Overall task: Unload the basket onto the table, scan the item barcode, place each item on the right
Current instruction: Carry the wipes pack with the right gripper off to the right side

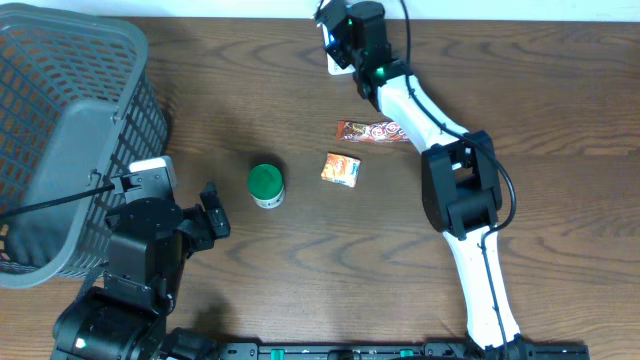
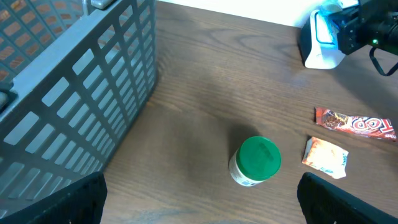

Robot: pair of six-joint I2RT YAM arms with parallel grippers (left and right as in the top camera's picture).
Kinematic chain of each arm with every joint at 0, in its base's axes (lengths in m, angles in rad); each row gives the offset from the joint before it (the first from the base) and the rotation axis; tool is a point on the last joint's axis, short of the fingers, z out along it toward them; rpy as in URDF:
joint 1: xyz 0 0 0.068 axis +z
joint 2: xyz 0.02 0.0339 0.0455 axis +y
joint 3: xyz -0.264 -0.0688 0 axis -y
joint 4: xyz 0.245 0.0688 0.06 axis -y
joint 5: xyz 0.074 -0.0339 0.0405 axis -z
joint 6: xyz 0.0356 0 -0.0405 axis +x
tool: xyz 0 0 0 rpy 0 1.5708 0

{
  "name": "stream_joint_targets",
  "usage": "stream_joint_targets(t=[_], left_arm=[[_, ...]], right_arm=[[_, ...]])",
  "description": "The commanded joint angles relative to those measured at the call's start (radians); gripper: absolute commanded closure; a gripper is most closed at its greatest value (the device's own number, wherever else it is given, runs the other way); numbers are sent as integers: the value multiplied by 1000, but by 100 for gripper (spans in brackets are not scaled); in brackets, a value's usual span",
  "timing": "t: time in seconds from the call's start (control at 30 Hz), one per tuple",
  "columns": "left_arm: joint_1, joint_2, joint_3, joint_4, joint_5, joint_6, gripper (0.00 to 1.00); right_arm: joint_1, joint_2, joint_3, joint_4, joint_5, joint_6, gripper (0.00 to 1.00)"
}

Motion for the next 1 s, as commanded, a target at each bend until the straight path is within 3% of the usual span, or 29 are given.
stream_joint_targets(t=[0.0, 0.2, 0.37, 0.53, 0.77, 0.97], left_arm=[[5, -1, 15, 0, -10, -4, 2], [5, -1, 15, 0, -10, -4, 2], [5, -1, 15, 1, -10, -4, 2], [5, -1, 15, 0, -10, -4, 2], [5, -1, 15, 1, -10, -4, 2], [5, -1, 15, 1, -10, -4, 2]], right_arm=[[10, 21, 27, 22, 35, -74, 99], [8, -56, 27, -45, 100, -73, 99], [5, -212, 27, -329, 224, -45, 99], [-37, -362, 27, -660, 418, 163, 99], [-227, -441, 27, -990, 548, 414, 99], [-477, -421, 1, -1041, 546, 456, 99]])
